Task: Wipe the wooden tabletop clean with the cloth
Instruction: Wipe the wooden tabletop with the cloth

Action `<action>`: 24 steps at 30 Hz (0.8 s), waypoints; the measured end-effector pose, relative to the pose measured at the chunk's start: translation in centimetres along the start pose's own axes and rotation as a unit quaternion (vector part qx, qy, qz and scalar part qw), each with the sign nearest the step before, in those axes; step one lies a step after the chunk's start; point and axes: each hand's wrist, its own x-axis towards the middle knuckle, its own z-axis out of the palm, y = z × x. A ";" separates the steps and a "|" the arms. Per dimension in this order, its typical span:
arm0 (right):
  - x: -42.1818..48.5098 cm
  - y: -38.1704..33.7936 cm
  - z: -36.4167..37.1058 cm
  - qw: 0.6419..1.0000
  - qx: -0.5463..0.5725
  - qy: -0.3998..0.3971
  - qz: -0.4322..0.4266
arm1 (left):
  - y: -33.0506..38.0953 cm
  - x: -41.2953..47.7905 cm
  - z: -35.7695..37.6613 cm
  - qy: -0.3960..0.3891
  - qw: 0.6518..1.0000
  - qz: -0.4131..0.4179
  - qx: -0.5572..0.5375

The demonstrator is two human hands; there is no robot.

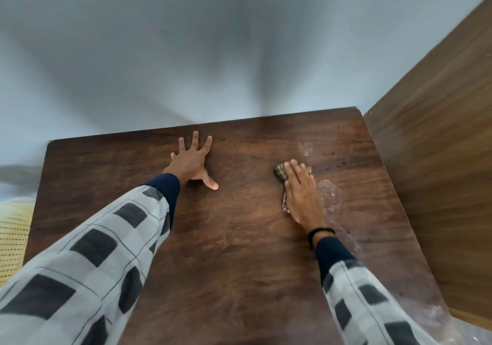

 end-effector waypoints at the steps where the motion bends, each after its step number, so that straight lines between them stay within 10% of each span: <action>1: 0.8 0.0 0.2 0.999 -0.002 0.018 0.028 | 0.0 0.0 -0.1 0.001 1.000 0.001 -0.001; 8: -5.6 -0.9 0.5 0.998 -0.010 -0.015 -0.053 | 0.2 -0.3 -0.3 0.002 1.000 -0.003 0.001; 14: -2.4 -0.9 0.7 0.996 -0.042 0.032 0.070 | 0.5 -0.4 -0.5 -0.008 1.000 -0.011 0.009; 19: -9.5 -0.8 0.8 0.999 -0.005 -0.021 -0.038 | 0.4 -0.5 -0.5 -0.008 1.000 -0.013 0.012; 24: -6.6 0.1 0.3 0.998 -0.025 0.017 0.060 | 0.8 -0.6 -0.6 -0.015 1.000 -0.014 0.014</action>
